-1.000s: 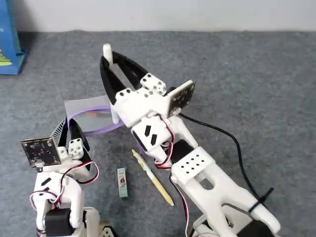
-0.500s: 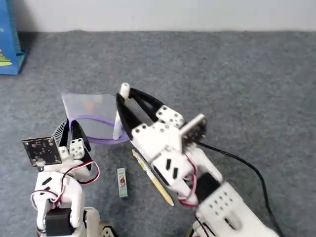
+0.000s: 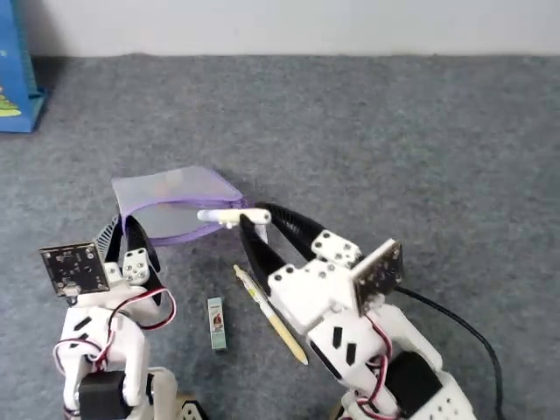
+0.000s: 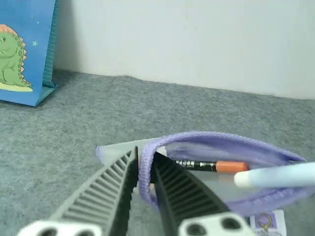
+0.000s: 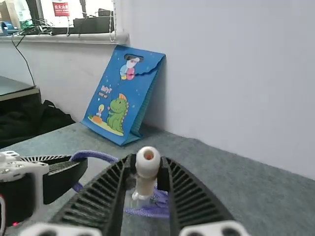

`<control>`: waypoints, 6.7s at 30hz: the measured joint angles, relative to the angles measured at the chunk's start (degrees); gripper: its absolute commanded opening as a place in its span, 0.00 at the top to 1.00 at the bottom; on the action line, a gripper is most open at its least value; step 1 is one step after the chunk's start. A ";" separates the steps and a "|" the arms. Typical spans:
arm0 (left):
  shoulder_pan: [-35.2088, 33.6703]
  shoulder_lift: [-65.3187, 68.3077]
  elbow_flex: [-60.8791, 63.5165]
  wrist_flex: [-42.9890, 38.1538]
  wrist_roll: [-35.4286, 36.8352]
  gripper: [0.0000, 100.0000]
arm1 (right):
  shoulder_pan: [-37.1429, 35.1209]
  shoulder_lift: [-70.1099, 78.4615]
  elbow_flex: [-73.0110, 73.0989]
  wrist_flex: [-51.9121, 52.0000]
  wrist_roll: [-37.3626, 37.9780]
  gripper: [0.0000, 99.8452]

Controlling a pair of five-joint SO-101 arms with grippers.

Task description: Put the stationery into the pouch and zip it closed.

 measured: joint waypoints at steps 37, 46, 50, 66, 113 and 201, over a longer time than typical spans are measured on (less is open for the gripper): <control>7.74 0.00 -1.32 3.43 -3.43 0.99 | -0.35 38.24 -12.31 4.22 0.26 0.75; 1.23 0.00 -1.32 3.43 -2.64 0.99 | 1.93 32.35 -18.37 29.36 -2.46 0.75; -0.44 0.00 -1.32 3.34 -2.20 0.99 | 4.92 32.53 -21.01 37.36 -2.81 0.75; -7.21 0.00 -2.37 2.99 0.97 0.99 | 5.80 52.75 -21.54 35.34 -5.71 0.75; -4.04 0.00 -2.37 2.99 1.14 0.99 | 2.20 48.79 -12.04 23.21 -2.29 0.99; 5.27 0.00 -2.37 3.08 -2.73 0.99 | -2.37 -4.31 11.69 -4.40 -1.93 0.99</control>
